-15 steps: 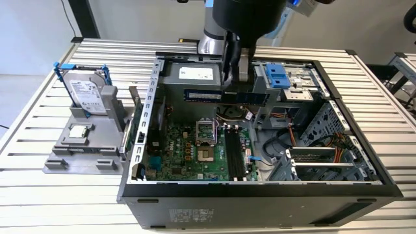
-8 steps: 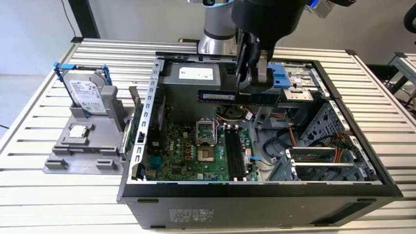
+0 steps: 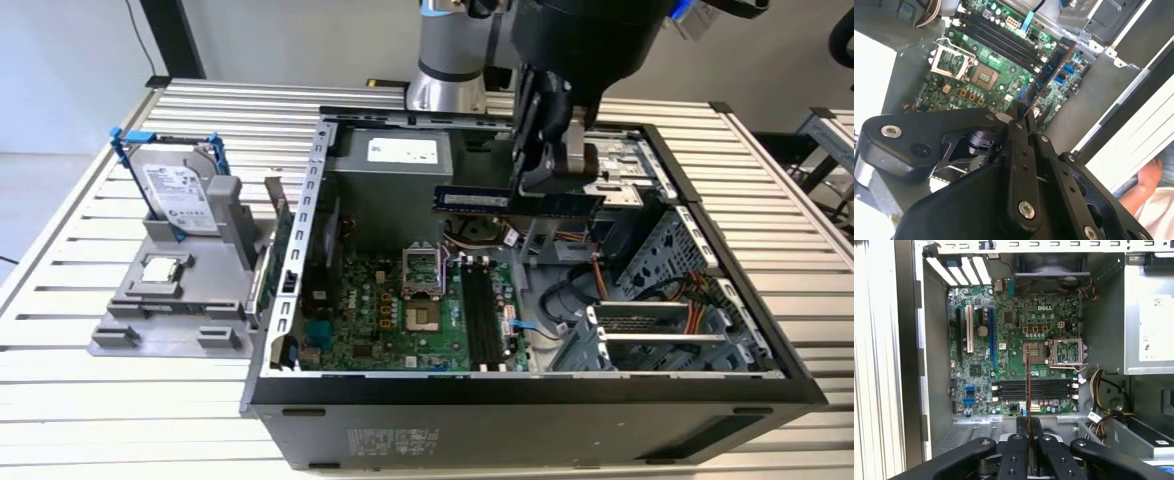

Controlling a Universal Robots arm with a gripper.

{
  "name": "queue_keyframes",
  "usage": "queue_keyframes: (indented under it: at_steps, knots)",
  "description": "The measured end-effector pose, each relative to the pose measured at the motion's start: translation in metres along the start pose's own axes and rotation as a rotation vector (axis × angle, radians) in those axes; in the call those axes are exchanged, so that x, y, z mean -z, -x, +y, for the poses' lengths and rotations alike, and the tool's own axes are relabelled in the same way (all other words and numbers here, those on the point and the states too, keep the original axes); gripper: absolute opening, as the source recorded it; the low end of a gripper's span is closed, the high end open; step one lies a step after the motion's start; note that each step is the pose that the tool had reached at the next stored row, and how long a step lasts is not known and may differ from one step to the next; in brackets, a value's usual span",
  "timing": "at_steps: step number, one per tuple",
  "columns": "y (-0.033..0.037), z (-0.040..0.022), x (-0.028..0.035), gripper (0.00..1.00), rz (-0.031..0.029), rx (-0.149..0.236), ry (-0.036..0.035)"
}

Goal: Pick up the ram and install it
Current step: 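Pick up the ram and move it above insertion slot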

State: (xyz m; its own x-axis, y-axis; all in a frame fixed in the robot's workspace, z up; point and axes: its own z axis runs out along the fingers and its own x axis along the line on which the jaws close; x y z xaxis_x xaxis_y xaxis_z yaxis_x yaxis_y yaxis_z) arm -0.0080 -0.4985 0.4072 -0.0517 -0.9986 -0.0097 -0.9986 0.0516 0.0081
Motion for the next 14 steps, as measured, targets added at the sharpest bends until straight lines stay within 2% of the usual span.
queue_keyframes:
  at_steps: [8,14]
  knots:
    - [0.0024,-0.0142,-0.0019,0.0,0.0029,0.0,-0.0002]
    - [0.0033,-0.016,-0.0023,0.0,0.004,0.0,-0.0002]
